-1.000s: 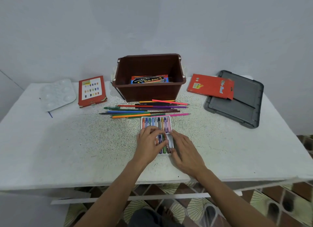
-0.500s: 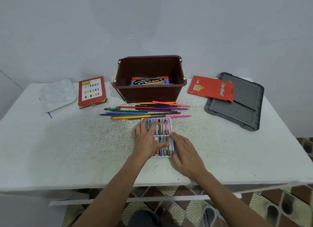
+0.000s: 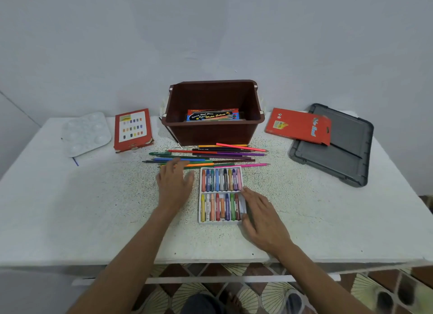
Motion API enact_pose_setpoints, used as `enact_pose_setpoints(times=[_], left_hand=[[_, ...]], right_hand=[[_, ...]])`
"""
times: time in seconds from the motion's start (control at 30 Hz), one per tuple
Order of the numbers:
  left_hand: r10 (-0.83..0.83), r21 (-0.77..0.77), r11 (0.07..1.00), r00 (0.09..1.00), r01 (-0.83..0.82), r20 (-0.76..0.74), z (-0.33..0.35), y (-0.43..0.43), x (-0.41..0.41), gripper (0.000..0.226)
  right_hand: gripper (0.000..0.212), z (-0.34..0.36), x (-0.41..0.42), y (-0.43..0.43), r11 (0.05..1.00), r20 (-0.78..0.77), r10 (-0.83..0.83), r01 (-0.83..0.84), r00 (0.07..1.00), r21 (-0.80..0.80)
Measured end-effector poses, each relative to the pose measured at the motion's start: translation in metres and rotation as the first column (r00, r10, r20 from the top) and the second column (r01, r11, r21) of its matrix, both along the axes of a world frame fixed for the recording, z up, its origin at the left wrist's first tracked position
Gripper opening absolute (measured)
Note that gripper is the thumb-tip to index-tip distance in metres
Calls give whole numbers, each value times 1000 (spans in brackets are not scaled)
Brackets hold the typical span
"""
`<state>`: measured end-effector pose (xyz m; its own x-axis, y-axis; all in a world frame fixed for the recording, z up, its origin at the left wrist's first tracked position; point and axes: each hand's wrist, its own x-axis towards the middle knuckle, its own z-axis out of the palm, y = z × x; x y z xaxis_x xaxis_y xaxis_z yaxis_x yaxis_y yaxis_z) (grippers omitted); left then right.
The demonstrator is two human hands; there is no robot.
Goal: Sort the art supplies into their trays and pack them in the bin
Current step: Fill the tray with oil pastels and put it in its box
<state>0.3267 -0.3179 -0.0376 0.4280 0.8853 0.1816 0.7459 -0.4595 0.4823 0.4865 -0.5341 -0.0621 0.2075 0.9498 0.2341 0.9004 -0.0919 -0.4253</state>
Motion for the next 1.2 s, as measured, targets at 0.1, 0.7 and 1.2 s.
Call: enact_pose_setpoints(times=[0.1,0.7,1.2], left_hand=[[62,51,997,997,-60,-39,6,26,-9,28],[115,121,990,930,-77,-349,11,117,-31,21],[89,-189,982,865,7,494,37,33,6,21]], right_hand=[[54,-2,0,1,1000,31,3,-3,1000,-12],[53,-4,1,5,999,81,-6,9,997,-35],[56,6,0,0,999,-44,-24,25,999,29]])
